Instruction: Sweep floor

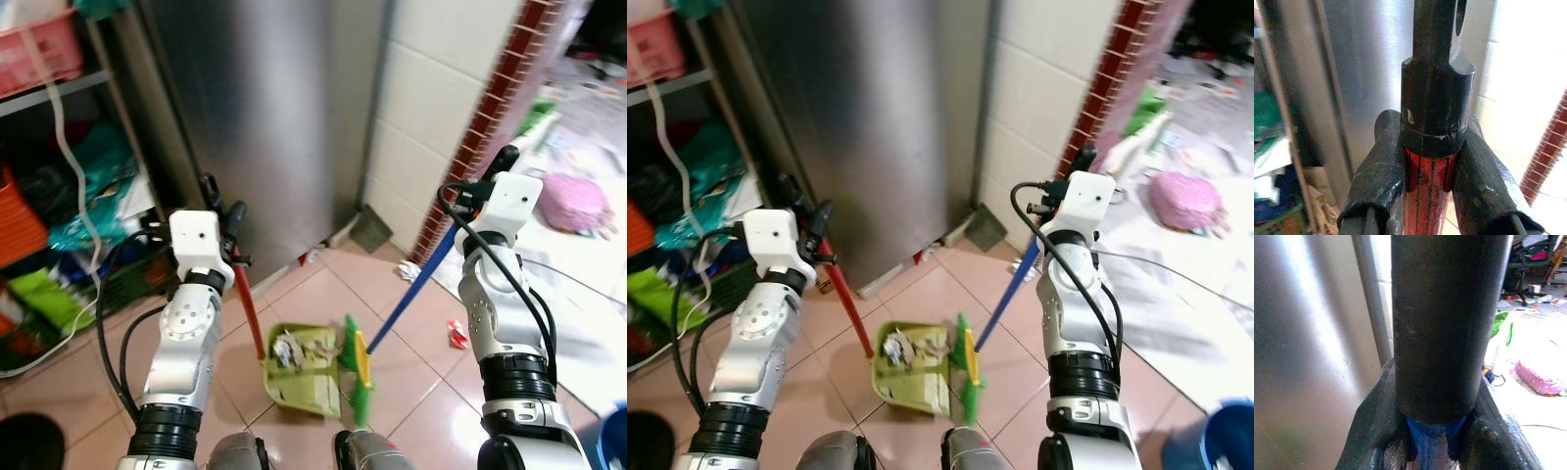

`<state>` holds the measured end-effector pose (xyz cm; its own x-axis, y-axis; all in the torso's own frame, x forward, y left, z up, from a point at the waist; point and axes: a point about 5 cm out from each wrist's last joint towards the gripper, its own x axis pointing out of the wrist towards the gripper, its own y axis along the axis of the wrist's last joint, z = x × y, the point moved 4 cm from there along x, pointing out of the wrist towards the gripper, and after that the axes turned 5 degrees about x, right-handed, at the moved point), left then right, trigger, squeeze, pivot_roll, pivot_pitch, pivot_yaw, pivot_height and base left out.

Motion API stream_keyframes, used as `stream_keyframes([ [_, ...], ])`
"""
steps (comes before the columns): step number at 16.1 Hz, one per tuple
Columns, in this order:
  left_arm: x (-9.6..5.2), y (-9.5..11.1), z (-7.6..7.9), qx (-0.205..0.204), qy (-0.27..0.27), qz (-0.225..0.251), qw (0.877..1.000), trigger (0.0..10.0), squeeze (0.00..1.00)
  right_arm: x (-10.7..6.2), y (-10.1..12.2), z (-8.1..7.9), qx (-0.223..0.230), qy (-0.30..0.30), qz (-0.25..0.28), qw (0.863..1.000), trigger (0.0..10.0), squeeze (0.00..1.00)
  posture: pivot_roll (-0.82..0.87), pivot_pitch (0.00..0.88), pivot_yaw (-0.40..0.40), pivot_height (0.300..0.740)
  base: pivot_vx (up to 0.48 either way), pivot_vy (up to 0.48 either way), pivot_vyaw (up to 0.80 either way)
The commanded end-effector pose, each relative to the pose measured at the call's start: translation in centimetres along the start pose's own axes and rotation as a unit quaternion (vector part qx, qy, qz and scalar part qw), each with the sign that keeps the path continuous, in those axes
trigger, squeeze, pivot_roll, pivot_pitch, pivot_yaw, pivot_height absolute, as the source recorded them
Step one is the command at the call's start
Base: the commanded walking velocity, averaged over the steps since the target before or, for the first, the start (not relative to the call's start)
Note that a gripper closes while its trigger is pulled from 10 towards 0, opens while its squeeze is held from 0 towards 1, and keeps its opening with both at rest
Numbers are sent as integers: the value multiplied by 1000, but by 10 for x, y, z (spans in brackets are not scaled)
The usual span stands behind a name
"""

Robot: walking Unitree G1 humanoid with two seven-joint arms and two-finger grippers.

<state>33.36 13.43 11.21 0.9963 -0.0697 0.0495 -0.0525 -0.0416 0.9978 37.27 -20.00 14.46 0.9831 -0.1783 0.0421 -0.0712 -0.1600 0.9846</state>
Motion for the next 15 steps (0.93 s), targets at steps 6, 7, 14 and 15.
stream_keyframes([
  [6, 8, -2, -3, 27, 19, 10, 999, 10000, 0, 15, 48, -39, 115, 77, -2, 990, 10000, 0, -97, 0, 39, 740, 0, 0, -131],
  [7, 9, -3, -3, 29, 21, 9, 999, 10000, 0, 17, 52, -42, 133, 82, -7, 988, 10000, 0, -96, 0, 38, 740, 0, 0, 0],
  [14, 9, -6, -10, 37, 35, 13, 999, 10000, 0, 20, 74, -36, 17, 115, 44, 992, 10000, 0, -97, 0, 33, 740, 0, 0, 0],
  [15, 10, -6, -10, 37, 36, 14, 999, 10000, 0, 20, 73, -36, -4, 119, 48, 992, 10000, 0, -97, 0, 32, 740, 0, 0, 0],
])
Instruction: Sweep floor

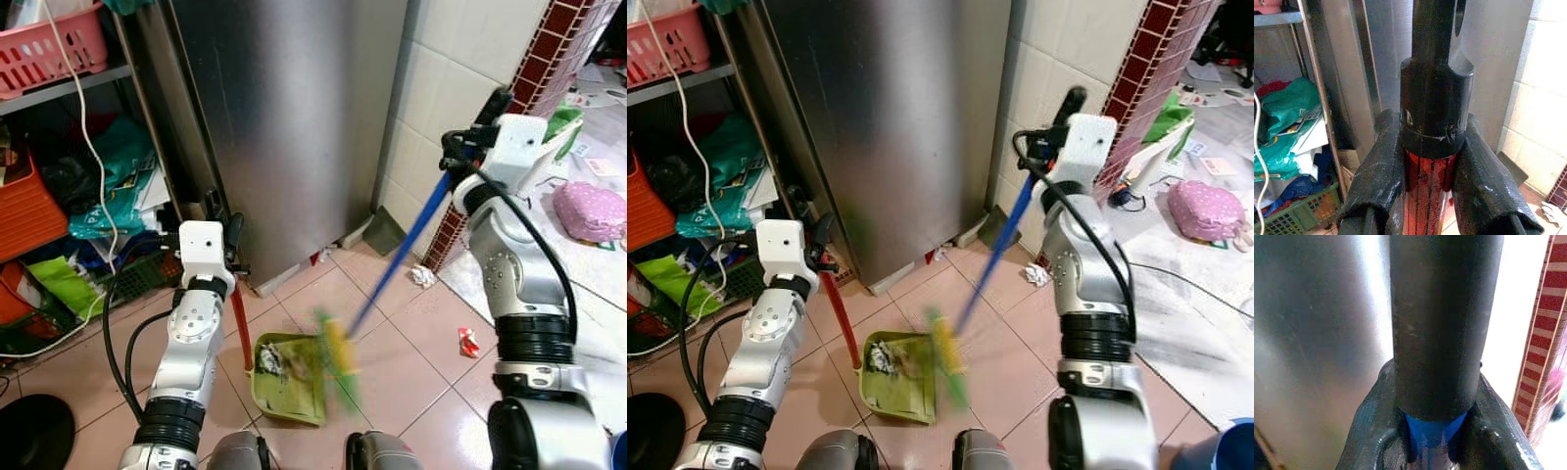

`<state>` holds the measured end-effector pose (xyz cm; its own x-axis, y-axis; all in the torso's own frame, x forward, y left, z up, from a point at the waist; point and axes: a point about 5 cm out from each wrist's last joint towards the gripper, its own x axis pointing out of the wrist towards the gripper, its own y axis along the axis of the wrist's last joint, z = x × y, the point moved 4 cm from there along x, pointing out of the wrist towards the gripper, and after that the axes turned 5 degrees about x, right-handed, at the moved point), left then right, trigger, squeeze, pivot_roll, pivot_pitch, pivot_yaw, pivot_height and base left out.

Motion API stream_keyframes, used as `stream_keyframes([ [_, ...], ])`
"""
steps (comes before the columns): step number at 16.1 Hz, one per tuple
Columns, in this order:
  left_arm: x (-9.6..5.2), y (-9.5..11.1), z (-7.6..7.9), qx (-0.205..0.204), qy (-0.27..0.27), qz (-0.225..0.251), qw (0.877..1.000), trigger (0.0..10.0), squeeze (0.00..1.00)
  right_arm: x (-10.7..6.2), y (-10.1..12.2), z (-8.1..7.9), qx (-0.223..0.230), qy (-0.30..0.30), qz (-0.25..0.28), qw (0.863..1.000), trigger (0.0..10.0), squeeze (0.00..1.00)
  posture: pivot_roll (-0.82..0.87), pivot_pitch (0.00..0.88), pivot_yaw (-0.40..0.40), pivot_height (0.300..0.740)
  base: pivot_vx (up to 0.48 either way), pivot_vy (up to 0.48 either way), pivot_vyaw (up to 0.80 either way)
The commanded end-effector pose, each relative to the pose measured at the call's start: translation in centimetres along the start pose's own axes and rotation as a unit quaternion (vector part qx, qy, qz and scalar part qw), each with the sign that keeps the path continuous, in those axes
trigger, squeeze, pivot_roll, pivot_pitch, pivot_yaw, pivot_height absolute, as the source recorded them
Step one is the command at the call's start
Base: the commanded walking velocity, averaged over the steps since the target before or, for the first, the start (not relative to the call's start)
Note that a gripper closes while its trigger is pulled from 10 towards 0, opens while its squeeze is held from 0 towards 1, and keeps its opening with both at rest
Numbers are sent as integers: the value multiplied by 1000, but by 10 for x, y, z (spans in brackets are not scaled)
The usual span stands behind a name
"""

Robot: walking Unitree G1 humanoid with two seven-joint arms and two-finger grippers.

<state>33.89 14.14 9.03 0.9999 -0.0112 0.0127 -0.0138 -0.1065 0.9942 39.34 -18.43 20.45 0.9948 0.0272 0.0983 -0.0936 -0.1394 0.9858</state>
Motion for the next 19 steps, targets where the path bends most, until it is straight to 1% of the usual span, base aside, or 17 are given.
stream_keyframes([
  [1, 6, 17, -5, 3, 13, 37, 999, 10000, 0, 1, 15, -6, -19, 17, 36, 999, 10000, 0, -96, 0, 30, 740, 0, 0, 0],
  [6, 8, 22, -9, 1, 23, 47, 999, 10000, 0, -1, 6, -3, -29, 15, 27, 999, 10000, 0, -96, 0, 25, 740, 0, 0, 0],
  [8, 9, 27, -10, -5, 22, 57, 998, 10000, 0, -2, 2, 3, -44, 3, 27, 999, 10000, 0, -98, 0, 23, 740, 0, 0, 0],
  [10, 11, 35, -12, -11, 19, 69, 997, 10000, 0, -6, -2, 24, -74, -60, 35, 995, 10000, 0, -96, 0, 22, 740, 0, 0, 0],
  [11, 10, 38, -12, -17, 14, 73, 997, 10000, 0, -12, -7, 34, -75, -91, 34, 992, 10000, 0, -91, 0, 21, 740, 0, 0, -800],
  [12, 9, 43, -13, -20, 13, 79, 997, 10000, 0, -17, -17, 37, -75, -103, 26, 992, 10000, 0, -87, 0, 23, 740, 0, 0, -800],
  [14, 6, 47, -14, -35, 15, 83, 996, 10000, 0, -24, -31, 38, -76, -108, 10, 991, 10000, 0, -86, 0, 32, 740, 0, 0, -800],
  [15, 5, 44, -14, -45, 17, 74, 996, 10000, 0, -28, -40, 38, -75, -115, 3, 991, 10000, 0, -85, 0, 42, 740, 0, 0, 0],
  [18, 5, 44, -5, -38, -12, 76, 996, 10000, 0, -32, -50, 38, -74, -125, -4, 989, 10000, 0, -89, 0, 51, 740, 0, 0, 0],
  [19, 6, 47, -3, -43, -21, 79, 996, 10000, 0, -32, -50, 38, -75, -127, -3, 989, 10000, 0, -90, 0, 52, 740, 0, 0, -800],
])
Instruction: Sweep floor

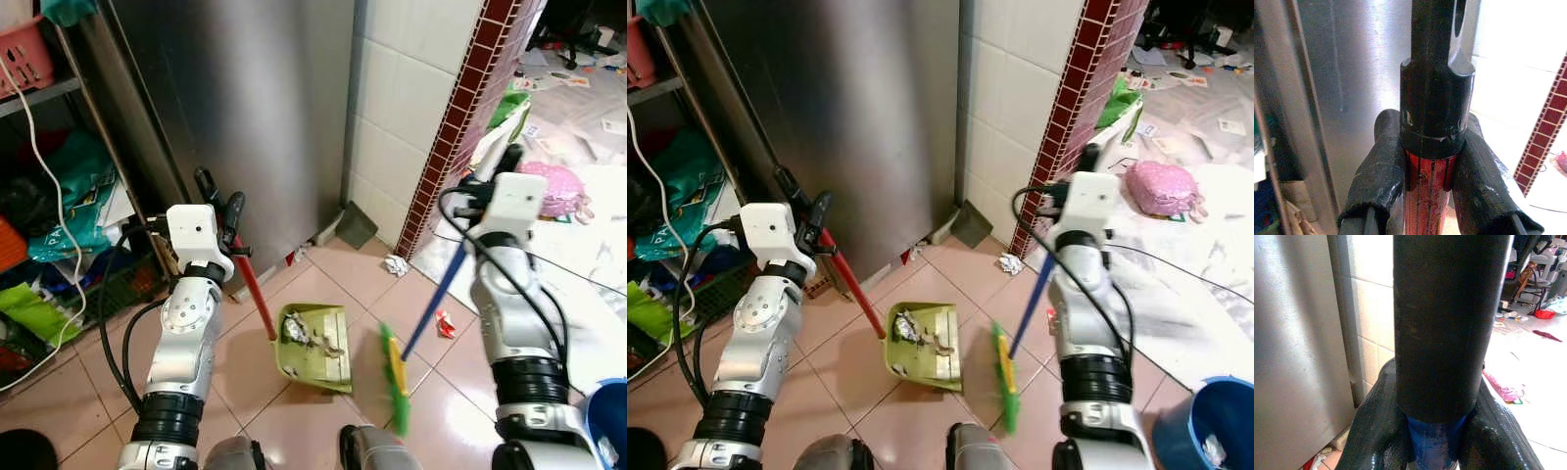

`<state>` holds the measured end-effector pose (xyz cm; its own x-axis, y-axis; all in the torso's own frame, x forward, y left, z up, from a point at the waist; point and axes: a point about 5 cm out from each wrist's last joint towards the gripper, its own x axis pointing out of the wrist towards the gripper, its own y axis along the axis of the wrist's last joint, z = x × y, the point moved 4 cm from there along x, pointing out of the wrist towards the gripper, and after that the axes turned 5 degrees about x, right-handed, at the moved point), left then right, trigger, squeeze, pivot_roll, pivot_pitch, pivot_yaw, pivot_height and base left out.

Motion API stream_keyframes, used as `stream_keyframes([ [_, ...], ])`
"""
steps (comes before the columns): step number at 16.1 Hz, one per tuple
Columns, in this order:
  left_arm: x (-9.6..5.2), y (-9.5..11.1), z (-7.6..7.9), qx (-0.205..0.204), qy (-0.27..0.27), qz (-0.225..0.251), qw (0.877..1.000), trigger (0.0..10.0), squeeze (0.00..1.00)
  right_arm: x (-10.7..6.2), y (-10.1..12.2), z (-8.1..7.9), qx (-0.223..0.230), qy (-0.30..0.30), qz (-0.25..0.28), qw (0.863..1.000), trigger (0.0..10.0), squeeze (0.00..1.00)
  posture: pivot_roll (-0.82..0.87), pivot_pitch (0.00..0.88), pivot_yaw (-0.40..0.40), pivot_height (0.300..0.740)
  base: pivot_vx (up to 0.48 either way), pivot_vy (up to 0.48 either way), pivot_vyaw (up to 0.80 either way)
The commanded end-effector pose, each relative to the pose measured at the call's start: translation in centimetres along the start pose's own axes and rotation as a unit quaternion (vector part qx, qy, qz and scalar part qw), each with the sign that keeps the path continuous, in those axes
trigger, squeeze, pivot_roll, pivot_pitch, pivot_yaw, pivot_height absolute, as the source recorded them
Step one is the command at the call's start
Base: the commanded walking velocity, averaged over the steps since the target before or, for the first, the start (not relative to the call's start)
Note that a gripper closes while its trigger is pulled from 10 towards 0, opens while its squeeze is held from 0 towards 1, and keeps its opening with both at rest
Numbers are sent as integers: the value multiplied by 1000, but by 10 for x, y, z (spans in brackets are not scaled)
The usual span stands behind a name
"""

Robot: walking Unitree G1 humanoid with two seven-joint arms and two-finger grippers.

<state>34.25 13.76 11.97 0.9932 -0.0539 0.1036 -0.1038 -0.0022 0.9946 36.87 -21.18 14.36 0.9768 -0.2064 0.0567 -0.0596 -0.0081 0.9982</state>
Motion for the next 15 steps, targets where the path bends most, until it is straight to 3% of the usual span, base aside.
stream_keyframes([
  [1, 6, 21, -1, 2, -5, 35, 999, 10000, 0, 2, 3, 8, -12, -16, 10, 1000, 10000, 0, -91, 0, 54, 740, 0, 0, -800],
  [5, 8, 24, 1, -23, -5, 32, 999, 10000, 0, 3, -3, 23, -19, -50, -3, 999, 10000, 0, -89, 0, 51, 740, 0, 0, -800],
  [8, 6, 22, 1, -24, -7, 28, 999, 10000, 0, 3, -4, 21, -18, -48, -3, 999, 10000, 0, -88, 0, 49, 740, 0, 260, -800],
  [12, 6, 22, 2, -26, -8, 26, 999, 10000, 0, 5, -3, 19, -18, -46, -1, 999, 10000, 0, -90, 0, 45, 740, 0, 310, 0],
  [15, 5, 21, 2, -26, -8, 24, 999, 10000, 0, 5, -3, 19, -20, -46, -1, 999, 10000, 0, -92, 0, 45, 740, 0, 330, -800],
])
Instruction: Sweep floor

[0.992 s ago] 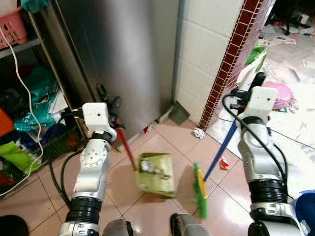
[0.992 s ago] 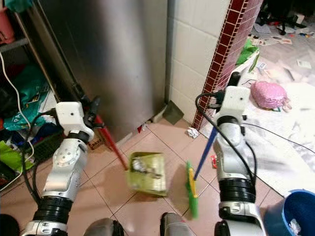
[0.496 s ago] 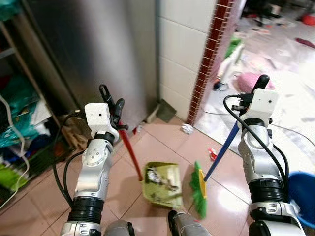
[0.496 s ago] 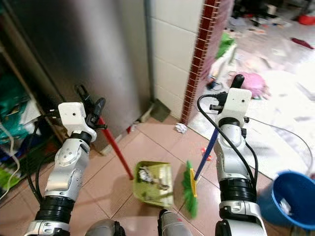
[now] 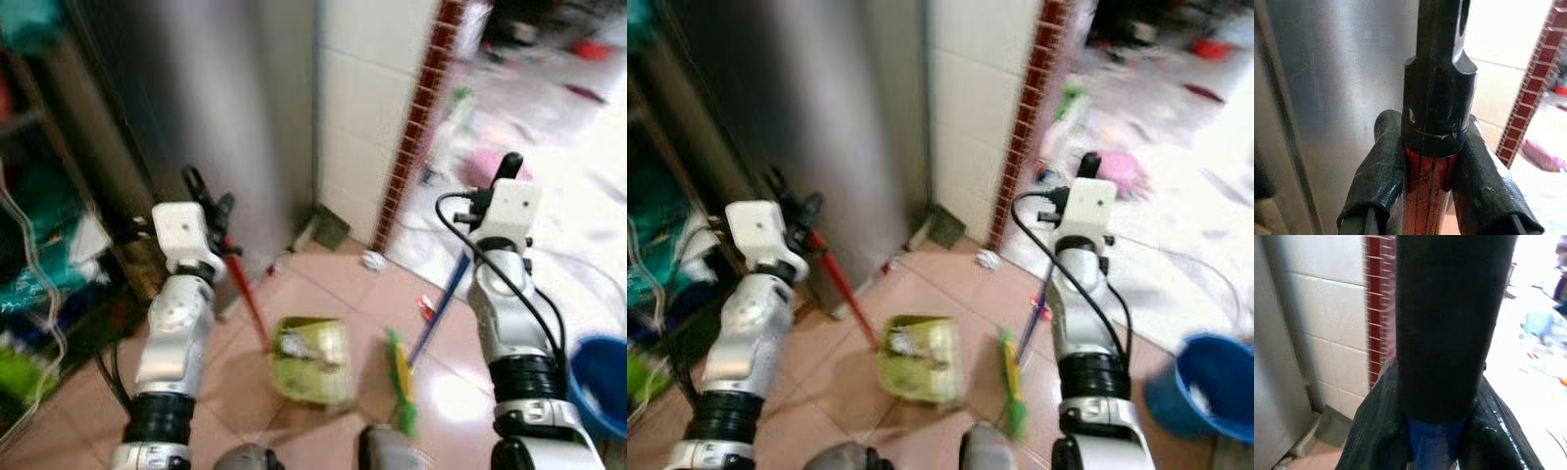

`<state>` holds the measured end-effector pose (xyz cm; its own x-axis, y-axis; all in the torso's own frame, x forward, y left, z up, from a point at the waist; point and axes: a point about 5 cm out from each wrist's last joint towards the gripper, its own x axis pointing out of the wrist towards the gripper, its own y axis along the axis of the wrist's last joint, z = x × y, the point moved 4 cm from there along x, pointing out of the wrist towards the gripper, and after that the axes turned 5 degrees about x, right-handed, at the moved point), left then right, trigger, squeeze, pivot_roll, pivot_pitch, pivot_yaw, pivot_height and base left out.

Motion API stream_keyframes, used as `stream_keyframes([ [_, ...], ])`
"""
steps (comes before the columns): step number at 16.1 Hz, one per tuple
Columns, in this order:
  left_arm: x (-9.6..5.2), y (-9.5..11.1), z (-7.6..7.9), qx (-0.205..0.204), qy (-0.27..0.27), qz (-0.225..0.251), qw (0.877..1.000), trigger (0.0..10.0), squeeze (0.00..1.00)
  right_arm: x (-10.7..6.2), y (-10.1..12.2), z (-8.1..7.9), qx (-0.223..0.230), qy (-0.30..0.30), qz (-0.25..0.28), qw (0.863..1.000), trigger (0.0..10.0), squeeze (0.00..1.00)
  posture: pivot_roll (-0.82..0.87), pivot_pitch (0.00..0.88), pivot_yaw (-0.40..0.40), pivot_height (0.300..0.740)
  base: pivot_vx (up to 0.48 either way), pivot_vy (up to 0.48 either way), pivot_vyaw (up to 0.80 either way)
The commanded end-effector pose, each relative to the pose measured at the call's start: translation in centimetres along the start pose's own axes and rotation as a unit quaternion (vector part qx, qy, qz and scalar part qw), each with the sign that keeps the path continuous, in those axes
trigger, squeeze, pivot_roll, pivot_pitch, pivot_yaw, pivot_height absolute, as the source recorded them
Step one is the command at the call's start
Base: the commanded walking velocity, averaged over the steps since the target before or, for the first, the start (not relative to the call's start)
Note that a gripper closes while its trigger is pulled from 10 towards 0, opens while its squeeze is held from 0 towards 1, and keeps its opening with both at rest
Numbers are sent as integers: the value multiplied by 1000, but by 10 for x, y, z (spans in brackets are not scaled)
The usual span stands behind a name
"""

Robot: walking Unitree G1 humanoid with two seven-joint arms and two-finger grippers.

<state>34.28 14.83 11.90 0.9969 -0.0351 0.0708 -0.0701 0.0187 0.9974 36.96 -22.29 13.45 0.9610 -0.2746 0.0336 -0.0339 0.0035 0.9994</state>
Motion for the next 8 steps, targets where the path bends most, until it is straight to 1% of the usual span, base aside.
stream_keyframes([
  [1, 5, 21, 13, -15, -18, 39, 999, 10000, 0, 3, 6, 9, -11, -11, 10, 1000, 10000, 0, -92, 0, 45, 740, 0, 334, -800],
  [3, 5, 21, 13, -15, -18, 38, 999, 10000, 0, 3, 6, 9, -12, -12, 10, 1000, 10000, 0, -92, 0, 45, 740, 0, 307, 0],
  [4, 5, 21, 12, -15, -17, 38, 999, 10000, 0, 3, 6, 8, -13, -12, 11, 1000, 10000, 0, -91, 0, 46, 740, 0, 0, 0],
  [7, 5, 21, 12, -12, -15, 37, 999, 10000, 0, 4, 8, 9, -17, -16, 16, 1000, 10000, 0, -91, 0, 45, 740, 0, 0, -800],
  [8, 5, 23, 13, -17, -19, 43, 999, 10000, 0, 5, 9, 10, -19, -19, 17, 1000, 10000, 0, -91, 0, 43, 740, 0, 0, -600],
])
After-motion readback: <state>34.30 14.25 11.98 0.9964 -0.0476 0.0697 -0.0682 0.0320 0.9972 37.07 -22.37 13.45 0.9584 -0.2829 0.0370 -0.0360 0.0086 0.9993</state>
